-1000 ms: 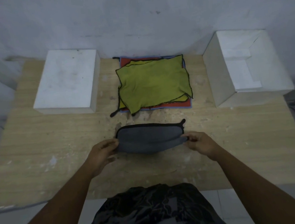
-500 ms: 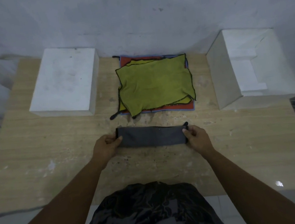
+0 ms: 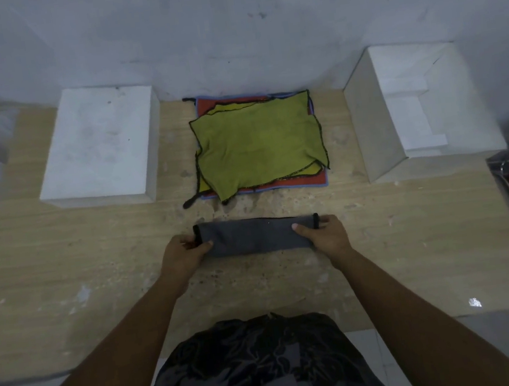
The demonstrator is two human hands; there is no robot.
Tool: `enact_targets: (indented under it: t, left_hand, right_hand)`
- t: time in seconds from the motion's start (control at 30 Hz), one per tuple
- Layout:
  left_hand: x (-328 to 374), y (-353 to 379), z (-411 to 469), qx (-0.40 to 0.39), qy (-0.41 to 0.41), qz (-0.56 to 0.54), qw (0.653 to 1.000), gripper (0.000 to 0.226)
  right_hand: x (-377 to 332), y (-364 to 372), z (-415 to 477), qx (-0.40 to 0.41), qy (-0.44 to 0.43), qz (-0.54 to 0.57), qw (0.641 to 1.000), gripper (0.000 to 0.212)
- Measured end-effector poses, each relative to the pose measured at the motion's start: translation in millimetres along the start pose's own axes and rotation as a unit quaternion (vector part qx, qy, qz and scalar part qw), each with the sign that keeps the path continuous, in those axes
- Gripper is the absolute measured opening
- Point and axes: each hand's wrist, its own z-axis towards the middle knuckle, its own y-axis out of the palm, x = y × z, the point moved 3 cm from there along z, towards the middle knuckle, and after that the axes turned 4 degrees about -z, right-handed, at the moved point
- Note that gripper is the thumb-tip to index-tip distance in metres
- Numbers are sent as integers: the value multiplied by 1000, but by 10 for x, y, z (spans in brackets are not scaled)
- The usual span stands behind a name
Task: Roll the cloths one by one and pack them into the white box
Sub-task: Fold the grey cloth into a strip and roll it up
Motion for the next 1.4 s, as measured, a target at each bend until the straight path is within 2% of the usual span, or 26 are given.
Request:
enact_targets:
  t: [0.07, 0.13, 0.2, 0.3, 0.43, 0.67, 0.9, 1.1, 1.2, 1.4]
  left_hand:
    - [37, 18, -55, -34, 0, -25, 999, 18]
    - [-7, 4, -47, -52, -18, -11, 998, 24]
    - [-53, -34, -44, -47, -22, 10, 999, 18]
    - [-125, -66, -42, -35, -26, 31, 999, 17]
    - [-189, -42, -60, -54, -47, 51, 996, 31]
    - [-199, -47, -81, -54, -58, 26, 996, 34]
    - [-235, -77, -73, -58, -87, 7, 994, 32]
    - [-256, -72, -89, -65, -90, -9, 994, 28]
    - [-251, -86, -87, -70, -85, -2, 994, 29]
    - [-268, -120, -88, -97, -91, 7, 991, 40]
  right_hand:
    - [-26, -5, -43, -30, -9, 16, 999, 40]
    - [-36, -27, -80, -41, -33, 8, 999, 32]
    - [-20, -58, -89, -26, -54, 5, 998, 28]
    - [62, -90, -62, 21, -40, -18, 999, 32]
    - [102, -26, -117, 55, -40, -78, 995, 38]
    - [-13, 84, -318, 84, -83, -72, 990, 53]
    - [-159, 351, -562, 82, -171, -118, 975, 32]
    - [-121, 613, -679, 20, -208, -201, 957, 45]
    - [-73, 695, -676, -11, -221, -218, 951, 39]
    - [-28, 615, -638, 85, -211, -200, 953, 22]
